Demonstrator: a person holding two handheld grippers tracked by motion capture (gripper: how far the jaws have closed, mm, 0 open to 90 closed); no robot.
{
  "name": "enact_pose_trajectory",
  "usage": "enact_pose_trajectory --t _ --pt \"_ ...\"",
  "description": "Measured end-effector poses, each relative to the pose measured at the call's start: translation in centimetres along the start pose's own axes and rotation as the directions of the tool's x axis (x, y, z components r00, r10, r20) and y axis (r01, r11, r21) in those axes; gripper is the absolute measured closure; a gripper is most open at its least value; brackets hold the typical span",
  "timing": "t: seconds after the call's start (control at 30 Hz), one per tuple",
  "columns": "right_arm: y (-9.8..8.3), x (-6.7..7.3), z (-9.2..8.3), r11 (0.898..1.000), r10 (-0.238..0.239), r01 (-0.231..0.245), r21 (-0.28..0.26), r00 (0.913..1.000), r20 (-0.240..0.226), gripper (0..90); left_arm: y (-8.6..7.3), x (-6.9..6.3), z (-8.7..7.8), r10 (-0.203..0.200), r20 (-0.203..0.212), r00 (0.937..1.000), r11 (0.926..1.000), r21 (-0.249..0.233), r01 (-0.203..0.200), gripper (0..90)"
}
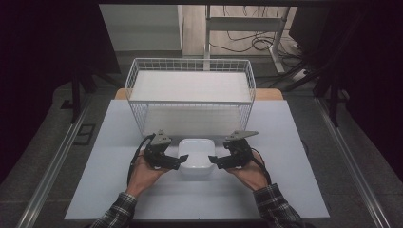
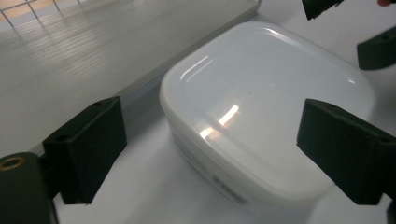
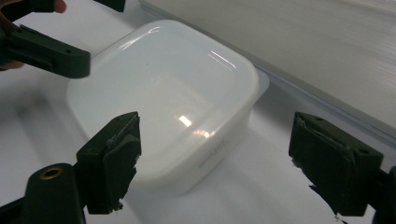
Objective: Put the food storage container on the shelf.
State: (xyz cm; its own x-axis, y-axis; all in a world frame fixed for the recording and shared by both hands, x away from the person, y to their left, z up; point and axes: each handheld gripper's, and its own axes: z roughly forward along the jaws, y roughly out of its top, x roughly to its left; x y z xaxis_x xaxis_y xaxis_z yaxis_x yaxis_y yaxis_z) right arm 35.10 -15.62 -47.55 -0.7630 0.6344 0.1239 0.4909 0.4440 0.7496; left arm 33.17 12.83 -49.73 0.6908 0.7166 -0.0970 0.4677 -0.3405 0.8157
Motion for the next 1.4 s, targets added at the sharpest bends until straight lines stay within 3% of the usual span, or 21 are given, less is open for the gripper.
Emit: enact_pose_trajectory --t 0.1,0.13,0.17,0.2,0.3,0.33,0.37,0.4,0.47,0.5,0.73,0.77,0.8,0.83,0.9,1.07,1.17,1.33,1.37,1.4 --pt "0.2 -0.1 0.8 1.000 0.009 -0.009 0.003 0.9999 -0.007 14.0 -0.2 0.4 0.7 -0.035 0.020 0.9992 0.9994 0.005 0.035 4.7" --pt "0.2 -0.3 1.6 1.000 0.020 -0.020 0.014 0.9996 -0.018 11.8 -0.6 0.6 1.2 -0.072 0.054 0.9959 0.9974 0.001 0.072 3.5" --pt "0.2 -0.3 1.6 1.000 0.020 -0.020 0.014 0.9996 -0.018 11.8 -0.6 0.6 1.2 -0.072 0.054 0.9959 0.9974 0.001 0.072 3.6" --pt "0.0 -0.5 2.2 0.999 0.044 -0.043 0.022 0.9980 -0.044 9.9 -0.8 0.8 1.3 -0.099 0.082 0.9916 0.9950 0.002 0.100 3.7" --pt "-0.1 -0.6 2.3 0.997 0.073 -0.072 0.024 0.9949 -0.070 10.0 -0.9 0.9 1.3 -0.110 0.115 0.9873 0.9940 0.013 0.109 4.9" --pt "-0.2 -0.7 2.4 0.996 0.084 -0.082 0.029 0.9929 -0.085 11.7 -1.1 0.7 1.4 -0.111 0.161 0.9807 0.9938 0.020 0.109 5.3" --pt "-0.2 -0.7 2.4 0.996 0.084 -0.082 0.029 0.9929 -0.085 11.7 -1.1 0.7 1.4 -0.111 0.161 0.9807 0.9938 0.020 0.109 6.8" --pt "-0.3 -0.7 2.3 0.996 0.092 -0.089 0.031 0.9888 -0.118 17.7 -1.2 0.2 1.2 -0.093 0.174 0.9803 0.9956 0.008 0.093 9.5" --pt "-0.4 -0.7 2.3 0.995 0.098 -0.095 0.030 0.9862 -0.134 20.2 -1.2 -0.1 1.0 -0.091 0.160 0.9829 0.9958 0.010 0.091 10.1" --pt "-0.4 -0.5 2.1 0.995 0.101 -0.098 0.033 0.9844 -0.144 22.8 -1.2 -0.4 0.7 -0.096 0.152 0.9837 0.9954 0.008 0.096 15.9" --pt "-1.0 0.2 1.2 0.992 0.129 -0.128 0.019 0.9831 -0.129 37.5 -1.7 -0.3 -0.7 -0.122 0.142 0.9824 0.9925 0.008 0.122 33.0" --pt "-1.3 0.3 0.7 0.990 0.141 -0.141 0.015 0.9811 -0.132 45.2 -1.9 -0.5 -1.2 -0.131 0.134 0.9823 0.9913 0.007 0.131 38.3" --pt "-1.3 0.3 0.7 0.990 0.141 -0.141 0.015 0.9811 -0.132 45.2 -1.9 -0.5 -1.2 -0.131 0.134 0.9823 0.9913 0.007 0.131 41.5" --pt "-1.4 0.5 0.2 0.990 0.144 -0.144 0.011 0.9820 -0.122 52.4 -1.9 -0.7 -1.7 -0.129 0.122 0.9841 0.9915 -0.001 0.130 45.3" --pt "-1.5 0.6 -0.3 0.988 0.155 -0.155 0.009 0.9803 -0.122 57.8 -2.0 -0.8 -1.9 -0.129 0.119 0.9844 0.9914 -0.005 0.131 51.9" --pt "-1.8 1.0 -0.9 0.981 0.190 -0.192 -0.003 0.9746 -0.118 64.8 -2.5 -1.2 -2.7 -0.179 0.116 0.9770 0.9823 -0.034 0.184 61.1" --pt "-1.8 1.2 -1.0 0.979 0.200 -0.202 -0.010 0.9731 -0.115 66.0 -2.6 -1.3 -2.8 -0.189 0.108 0.9760 0.9805 -0.033 0.194 61.5" --pt "-1.8 1.4 -1.1 0.979 0.197 -0.202 -0.026 0.9727 -0.123 66.6 -2.7 -1.8 -2.9 -0.159 0.070 0.9848 0.9868 -0.021 0.161 56.3" --pt "-1.8 1.5 -1.1 0.980 0.193 -0.198 -0.028 0.9737 -0.120 67.4 -2.7 -1.8 -2.8 -0.164 0.095 0.9819 0.9861 -0.010 0.166 53.1" --pt "-1.8 1.6 -1.1 0.985 0.168 -0.171 -0.018 0.9801 -0.106 70.9 -2.9 -2.0 -2.4 -0.196 0.119 0.9734 0.9806 0.011 0.196 37.8"
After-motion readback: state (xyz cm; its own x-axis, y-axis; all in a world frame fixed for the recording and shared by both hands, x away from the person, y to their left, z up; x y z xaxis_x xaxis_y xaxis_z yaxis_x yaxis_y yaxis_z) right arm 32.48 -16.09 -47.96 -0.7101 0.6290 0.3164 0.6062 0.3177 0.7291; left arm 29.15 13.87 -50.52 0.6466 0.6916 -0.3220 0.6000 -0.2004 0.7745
